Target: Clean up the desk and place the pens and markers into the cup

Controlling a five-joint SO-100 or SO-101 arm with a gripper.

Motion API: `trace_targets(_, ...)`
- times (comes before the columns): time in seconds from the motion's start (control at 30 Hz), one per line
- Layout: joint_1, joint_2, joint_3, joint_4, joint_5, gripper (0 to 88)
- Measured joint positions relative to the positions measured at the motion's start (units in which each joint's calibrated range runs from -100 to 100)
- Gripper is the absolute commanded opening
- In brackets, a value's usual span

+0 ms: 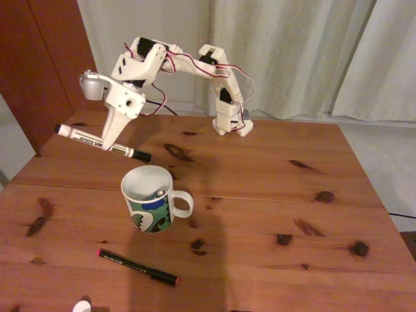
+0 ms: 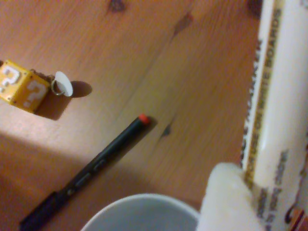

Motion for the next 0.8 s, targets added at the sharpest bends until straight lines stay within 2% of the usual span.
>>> trace_targets(0.53,-2.3,0.6,-7.4,0.2,1.6,0.8)
trace_targets(0.8,-2.3,0.5,-10.8,5.5,8.4,0.8)
